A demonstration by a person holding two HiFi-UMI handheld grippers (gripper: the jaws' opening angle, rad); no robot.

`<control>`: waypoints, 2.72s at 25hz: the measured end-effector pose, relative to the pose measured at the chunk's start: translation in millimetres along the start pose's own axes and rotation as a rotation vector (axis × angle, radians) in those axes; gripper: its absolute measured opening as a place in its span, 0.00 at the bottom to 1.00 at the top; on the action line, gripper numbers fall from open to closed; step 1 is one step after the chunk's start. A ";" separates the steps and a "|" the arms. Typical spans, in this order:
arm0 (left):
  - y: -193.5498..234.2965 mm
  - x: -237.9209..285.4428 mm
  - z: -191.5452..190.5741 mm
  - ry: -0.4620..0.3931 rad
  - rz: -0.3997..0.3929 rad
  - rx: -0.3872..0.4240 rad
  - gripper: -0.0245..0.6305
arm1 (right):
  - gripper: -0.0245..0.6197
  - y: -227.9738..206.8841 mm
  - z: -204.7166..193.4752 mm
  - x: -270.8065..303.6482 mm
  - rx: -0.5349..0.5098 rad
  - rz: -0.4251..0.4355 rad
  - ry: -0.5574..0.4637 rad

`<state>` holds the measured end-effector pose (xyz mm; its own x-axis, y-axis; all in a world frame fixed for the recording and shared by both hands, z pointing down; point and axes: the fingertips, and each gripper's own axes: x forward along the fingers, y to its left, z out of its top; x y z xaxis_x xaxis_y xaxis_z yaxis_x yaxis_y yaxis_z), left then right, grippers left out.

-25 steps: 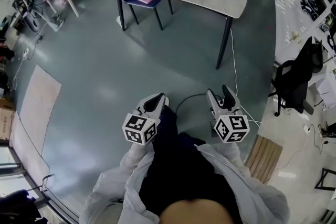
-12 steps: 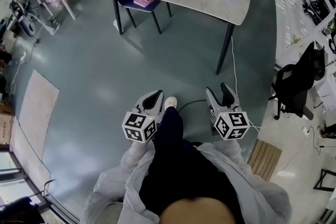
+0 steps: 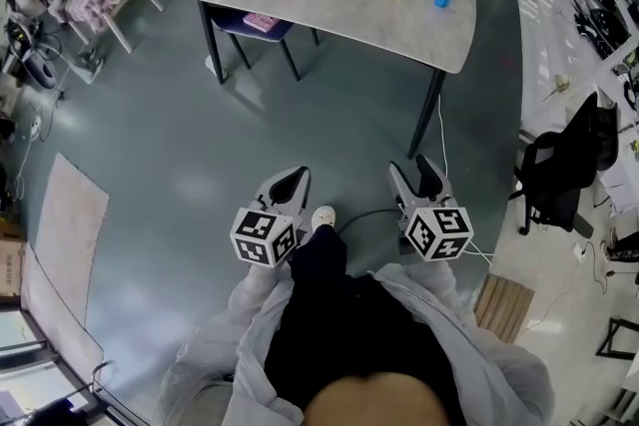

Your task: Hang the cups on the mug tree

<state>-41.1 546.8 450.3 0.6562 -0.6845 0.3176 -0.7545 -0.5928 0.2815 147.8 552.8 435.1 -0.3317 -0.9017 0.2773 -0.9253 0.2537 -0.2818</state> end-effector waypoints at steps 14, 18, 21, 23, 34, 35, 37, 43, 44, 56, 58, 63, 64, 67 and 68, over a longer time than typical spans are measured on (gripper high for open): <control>92.8 73.1 57.8 0.002 -0.034 0.032 0.04 | 0.45 -15.9 41.5 113.8 -0.015 -0.042 -0.010; 117.2 87.7 70.5 -0.001 -0.046 0.040 0.04 | 0.45 -17.5 50.4 142.1 -0.001 -0.058 -0.027; 127.6 94.2 74.4 0.003 -0.060 0.043 0.04 | 0.45 -13.7 52.7 155.8 0.007 -0.063 -0.029; 131.2 96.2 72.4 0.015 -0.070 0.033 0.04 | 0.45 -9.3 50.3 160.9 0.007 -0.062 -0.015; 143.9 116.0 46.2 0.082 -0.079 -0.025 0.04 | 0.45 -26.1 29.6 179.3 0.030 -0.087 0.059; 147.4 120.1 48.7 0.080 -0.074 -0.025 0.04 | 0.45 -28.6 31.7 184.6 0.030 -0.084 0.059; 154.3 130.7 58.0 0.071 -0.065 -0.018 0.04 | 0.45 -34.2 40.2 197.9 0.027 -0.075 0.050; 177.0 176.3 90.1 0.054 -0.045 0.002 0.04 | 0.45 -56.5 66.3 249.2 0.019 -0.041 0.045; 181.5 185.8 95.7 0.051 -0.041 0.003 0.04 | 0.45 -62.0 71.1 258.7 0.017 -0.037 0.046; 239.4 308.1 173.0 0.003 0.028 0.009 0.04 | 0.45 -147.7 146.7 378.3 -0.015 0.005 0.037; 249.1 329.4 183.8 -0.001 0.036 0.011 0.04 | 0.45 -162.4 157.7 398.1 -0.019 0.009 0.036; 266.4 374.8 208.6 -0.020 0.048 0.024 0.04 | 0.45 -194.7 179.1 438.8 -0.027 0.019 0.036; 270.1 382.7 211.9 -0.023 0.051 0.025 0.04 | 0.45 -199.9 181.4 445.9 -0.029 0.022 0.037; 278.9 403.1 218.9 -0.036 0.059 0.025 0.04 | 0.45 -213.9 185.9 464.1 -0.036 0.030 0.042; 281.2 408.7 220.9 -0.041 0.059 0.026 0.04 | 0.45 -217.8 187.1 469.3 -0.040 0.032 0.044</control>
<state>13.9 6.6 459.2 0.6102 -0.7349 0.2958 -0.7922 -0.5612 0.2399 228.1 8.9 454.8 -0.3685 -0.8769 0.3088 -0.9203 0.2971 -0.2546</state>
